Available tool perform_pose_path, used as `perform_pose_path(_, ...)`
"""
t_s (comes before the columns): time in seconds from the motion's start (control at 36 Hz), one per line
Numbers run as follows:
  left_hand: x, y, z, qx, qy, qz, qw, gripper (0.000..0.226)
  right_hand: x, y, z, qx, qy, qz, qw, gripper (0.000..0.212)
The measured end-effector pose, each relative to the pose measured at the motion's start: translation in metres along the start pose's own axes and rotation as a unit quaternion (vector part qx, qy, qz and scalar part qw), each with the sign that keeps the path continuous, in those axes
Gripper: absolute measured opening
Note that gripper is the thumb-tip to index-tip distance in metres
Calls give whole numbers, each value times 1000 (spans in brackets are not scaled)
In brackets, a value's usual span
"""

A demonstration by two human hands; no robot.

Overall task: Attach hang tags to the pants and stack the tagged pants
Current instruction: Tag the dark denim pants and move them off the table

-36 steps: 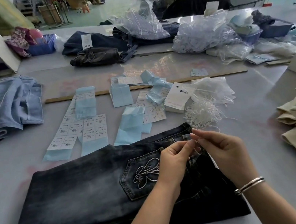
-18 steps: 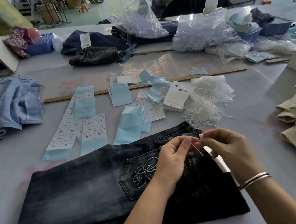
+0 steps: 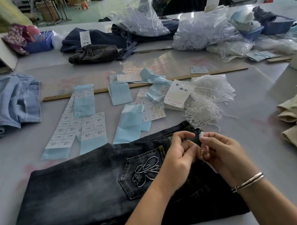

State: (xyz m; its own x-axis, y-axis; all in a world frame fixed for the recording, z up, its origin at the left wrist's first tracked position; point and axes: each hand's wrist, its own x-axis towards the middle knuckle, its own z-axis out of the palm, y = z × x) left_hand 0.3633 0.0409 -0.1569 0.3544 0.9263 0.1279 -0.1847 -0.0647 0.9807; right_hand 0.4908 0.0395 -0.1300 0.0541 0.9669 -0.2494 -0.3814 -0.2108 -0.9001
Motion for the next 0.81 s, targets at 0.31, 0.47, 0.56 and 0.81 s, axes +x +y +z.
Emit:
perform_pose_path(0.31, -4, 2, 0, 27, 37, 9, 999, 17, -7, -1, -2, -49, 4, -34, 998, 13)
perform_pose_path(0.47, -8, 6, 0, 40, 54, 18, 998, 14, -9, -5, 0, -50, -7, -36, 998, 22)
perform_pose_path(0.56, -9, 8, 1, 42, 65, 25, 997, 14, -9, -6, 0, -52, -2, -34, 998, 26)
perform_pose_path(0.81, -3, 8, 7, 33, 103, 26, 994, 15, -9, -4, -1, 41, -25, 19, 999, 23)
